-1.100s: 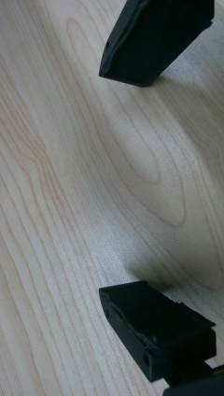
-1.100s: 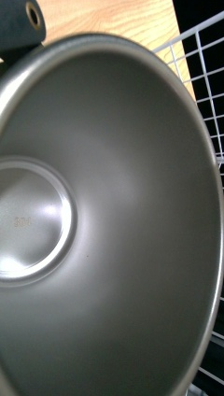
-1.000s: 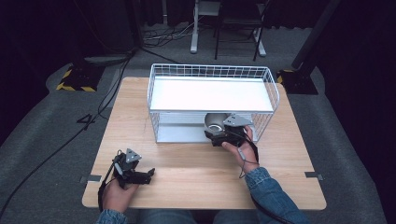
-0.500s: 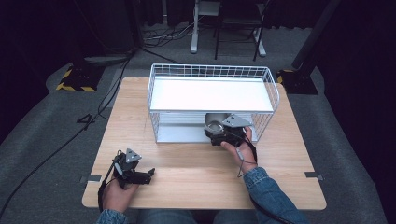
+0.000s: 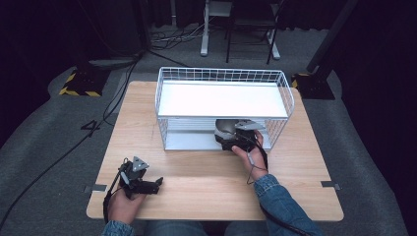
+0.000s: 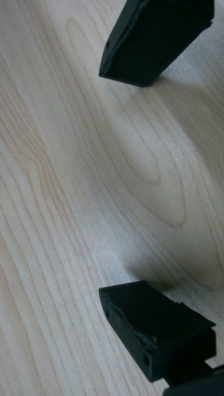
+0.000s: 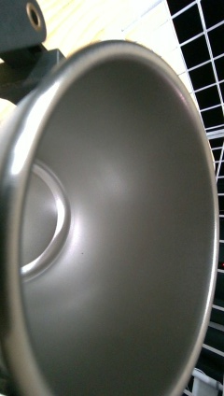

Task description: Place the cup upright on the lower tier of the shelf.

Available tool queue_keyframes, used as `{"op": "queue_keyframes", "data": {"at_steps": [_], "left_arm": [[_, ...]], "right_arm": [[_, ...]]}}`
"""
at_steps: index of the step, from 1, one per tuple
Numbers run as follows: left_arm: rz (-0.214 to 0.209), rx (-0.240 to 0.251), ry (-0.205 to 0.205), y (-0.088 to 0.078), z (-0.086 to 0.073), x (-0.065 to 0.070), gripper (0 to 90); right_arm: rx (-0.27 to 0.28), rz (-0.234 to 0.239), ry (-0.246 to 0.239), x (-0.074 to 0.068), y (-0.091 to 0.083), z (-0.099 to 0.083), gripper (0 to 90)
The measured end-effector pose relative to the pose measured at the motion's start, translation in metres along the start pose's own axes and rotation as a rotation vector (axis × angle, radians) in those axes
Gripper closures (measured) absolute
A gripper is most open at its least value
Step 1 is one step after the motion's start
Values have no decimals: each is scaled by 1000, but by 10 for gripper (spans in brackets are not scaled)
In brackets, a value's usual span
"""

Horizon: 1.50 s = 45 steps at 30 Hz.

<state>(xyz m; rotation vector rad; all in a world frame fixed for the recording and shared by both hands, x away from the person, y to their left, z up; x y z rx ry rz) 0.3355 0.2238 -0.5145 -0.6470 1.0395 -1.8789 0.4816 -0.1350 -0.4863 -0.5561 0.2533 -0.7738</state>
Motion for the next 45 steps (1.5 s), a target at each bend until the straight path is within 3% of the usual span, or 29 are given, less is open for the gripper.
{"op": "queue_keyframes", "data": {"at_steps": [19, 24, 32, 45], "left_arm": [[0, 0, 0, 0, 0, 0, 6], [0, 0, 0, 0, 0, 0, 6], [0, 0, 0, 0, 0, 0, 6], [0, -2, 2, 0, -1, 0, 6]], "right_arm": [[-7, -13, 3, 4, 1, 2, 73], [-34, -56, -10, 2, -3, 6, 24], [-46, -40, 12, 3, -7, -3, 23], [-43, -17, 9, 3, -40, -11, 32]]}}
Point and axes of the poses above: each handheld gripper's, and its own axes: y roughly forward along the jaws, z roughly out of its top, x roughly to its right, the point moved 1 cm from there along y, roughly forward along the jaws, and after that the axes turned 11 degrees about -x, right-handed, at the moved point
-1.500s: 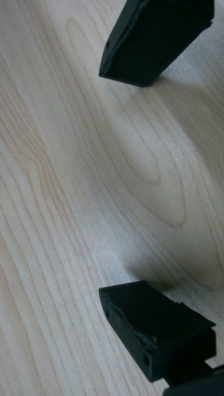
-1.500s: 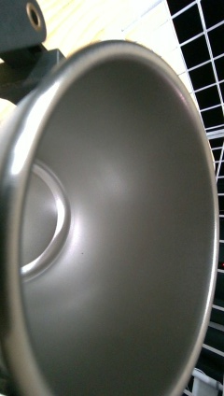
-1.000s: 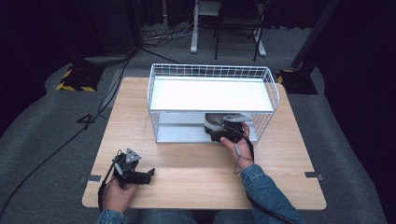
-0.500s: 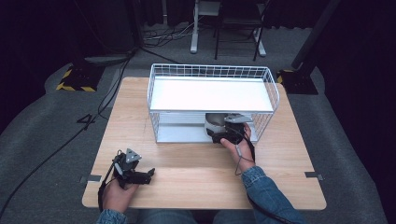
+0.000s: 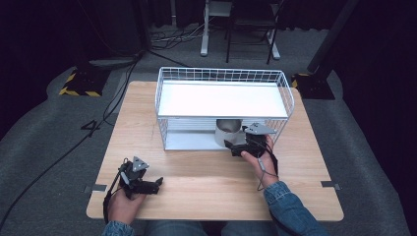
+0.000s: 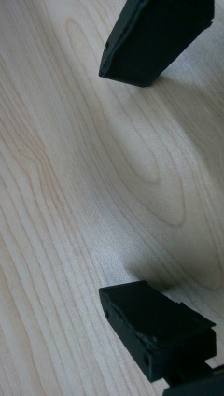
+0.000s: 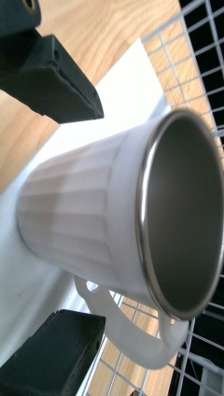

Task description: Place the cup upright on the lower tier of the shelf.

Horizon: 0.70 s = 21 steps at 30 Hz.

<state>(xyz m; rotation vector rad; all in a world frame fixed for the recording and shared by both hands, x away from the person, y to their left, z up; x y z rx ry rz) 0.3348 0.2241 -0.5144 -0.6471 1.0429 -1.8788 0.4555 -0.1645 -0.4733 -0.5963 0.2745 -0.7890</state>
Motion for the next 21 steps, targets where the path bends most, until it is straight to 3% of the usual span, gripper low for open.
{"op": "queue_keyframes", "data": {"at_steps": [12, 16, 21], "left_arm": [[-3, -2, 6, -2, -3, 0, 6], [-1, -2, 6, -2, -3, 0, 5], [0, 2, 4, 0, -1, 0, 5]], "right_arm": [[30, 36, -40, -3, -43, 6, 34], [22, 16, -85, -5, -62, -1, 34], [18, 17, -90, -5, -82, -12, 34]]}}
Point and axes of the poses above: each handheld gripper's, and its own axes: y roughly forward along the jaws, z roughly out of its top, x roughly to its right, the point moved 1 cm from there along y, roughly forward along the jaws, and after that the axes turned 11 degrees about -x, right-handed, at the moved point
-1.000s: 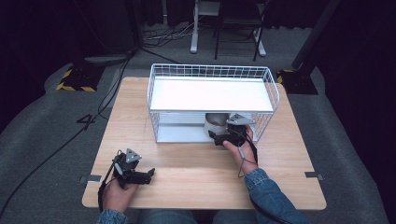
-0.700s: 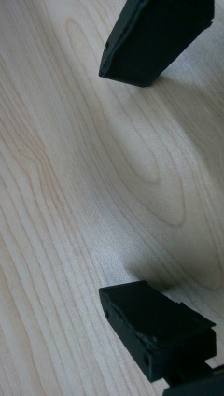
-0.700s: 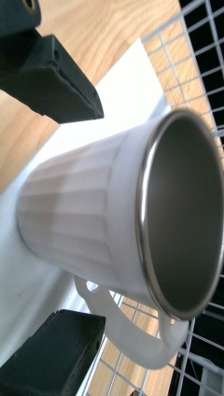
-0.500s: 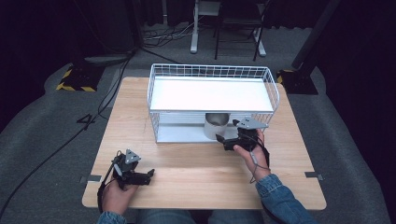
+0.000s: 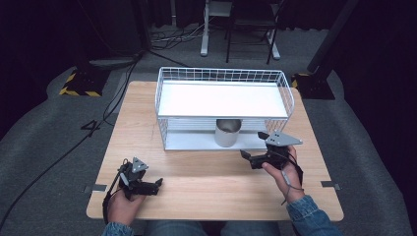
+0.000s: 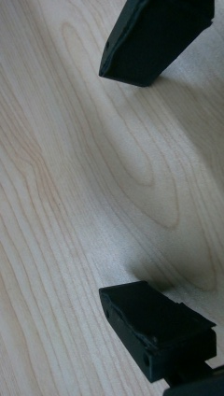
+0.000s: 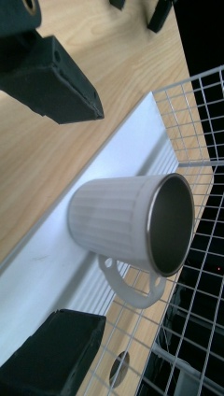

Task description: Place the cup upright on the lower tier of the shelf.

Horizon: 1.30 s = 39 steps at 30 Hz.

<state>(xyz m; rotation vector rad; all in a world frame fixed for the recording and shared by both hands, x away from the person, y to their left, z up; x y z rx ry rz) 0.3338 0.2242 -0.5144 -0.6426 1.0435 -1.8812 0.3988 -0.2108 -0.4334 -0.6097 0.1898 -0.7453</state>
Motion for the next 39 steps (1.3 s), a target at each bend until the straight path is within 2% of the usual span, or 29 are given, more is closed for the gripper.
{"op": "queue_keyframes", "data": {"at_steps": [1, 5, 7, 9, 10, 21, 26, 30, 39], "left_arm": [[0, 0, 0, 0, 0, 0, 5], [3, 0, -15, 2, 4, 0, 5], [7, -2, -7, 2, 5, -1, 5], [9, -2, -17, 3, 6, 0, 5], [7, -1, -13, 4, 7, 0, 5], [8, -1, -11, 5, 8, 0, 5], [9, -1, -12, 5, 8, 0, 6], [8, -1, -12, 5, 8, 0, 6], [8, -1, -12, 5, 8, 0, 6]], "right_arm": [[0, 0, 0, 0, 0, 0, 34], [-3, -3, 2, 1, -20, -9, 35], [-23, -10, 12, 2, -27, -14, 41], [-42, -16, 21, 3, -29, -16, 44], [-70, -31, 37, 5, -34, -22, 45], [-102, -48, 95, 17, -56, -53, 46], [-122, -60, 133, 25, -63, -70, 52], [-148, -76, 145, 30, -65, -83, 52], [-194, -104, 197, 40, -63, -108, 55]]}}
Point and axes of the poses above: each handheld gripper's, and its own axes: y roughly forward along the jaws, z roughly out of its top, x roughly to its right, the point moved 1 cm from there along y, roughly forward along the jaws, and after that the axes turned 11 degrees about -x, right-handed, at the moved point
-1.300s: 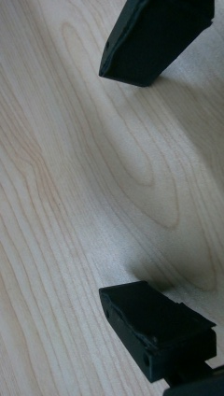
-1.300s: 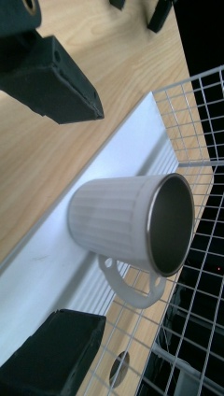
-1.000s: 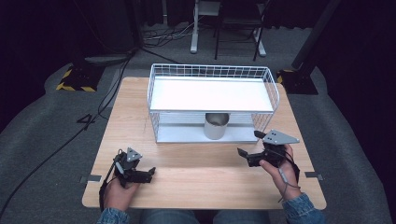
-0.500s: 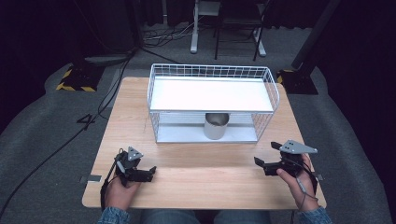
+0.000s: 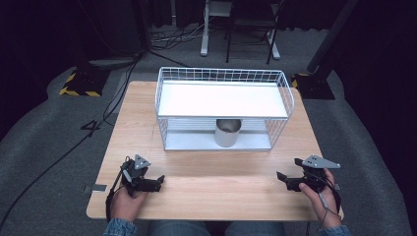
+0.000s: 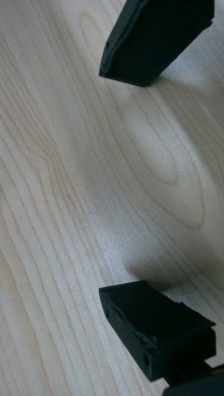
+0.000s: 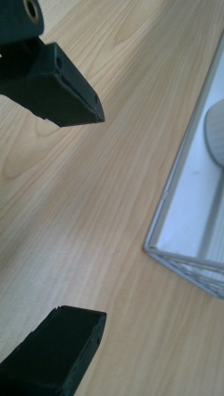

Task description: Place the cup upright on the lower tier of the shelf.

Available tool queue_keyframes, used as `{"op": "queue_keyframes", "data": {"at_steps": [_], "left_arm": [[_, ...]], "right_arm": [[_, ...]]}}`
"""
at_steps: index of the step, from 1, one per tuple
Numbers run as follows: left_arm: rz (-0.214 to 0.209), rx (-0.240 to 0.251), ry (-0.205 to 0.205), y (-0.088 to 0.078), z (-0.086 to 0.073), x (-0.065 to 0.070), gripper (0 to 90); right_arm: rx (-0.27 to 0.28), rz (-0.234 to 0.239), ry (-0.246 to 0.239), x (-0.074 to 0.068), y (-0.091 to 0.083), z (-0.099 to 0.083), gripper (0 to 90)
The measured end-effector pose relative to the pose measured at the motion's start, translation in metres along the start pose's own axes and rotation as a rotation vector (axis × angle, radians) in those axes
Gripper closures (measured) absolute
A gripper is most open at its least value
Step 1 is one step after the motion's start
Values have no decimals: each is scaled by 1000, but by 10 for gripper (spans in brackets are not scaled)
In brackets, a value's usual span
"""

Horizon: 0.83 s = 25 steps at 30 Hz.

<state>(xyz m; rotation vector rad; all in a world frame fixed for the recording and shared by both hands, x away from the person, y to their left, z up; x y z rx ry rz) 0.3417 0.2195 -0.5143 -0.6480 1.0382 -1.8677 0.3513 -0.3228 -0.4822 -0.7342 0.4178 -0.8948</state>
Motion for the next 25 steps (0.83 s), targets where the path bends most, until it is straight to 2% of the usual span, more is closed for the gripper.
{"op": "queue_keyframes", "data": {"at_steps": [4, 7, 16, 25], "left_arm": [[0, 0, 0, 0, 0, 0, 6], [0, 0, 0, 0, 0, 0, 6], [0, 0, 1, 0, 0, 0, 6], [-1, -2, -2, 0, 0, 1, 7]], "right_arm": [[-41, -15, 23, 5, 7, -10, 59], [-78, -50, 14, 6, 11, -15, 61], [-142, -71, 33, 7, 18, -25, 50], [-145, -75, 36, 6, 18, -26, 42]]}}
Point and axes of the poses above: each handheld gripper's, and its own axes: y roughly forward along the jaws, z roughly out of its top, x roughly to its right, the point moved 1 cm from there along y, roughly forward along the jaws, and after that the axes turned 11 degrees about -x, right-handed, at the moved point
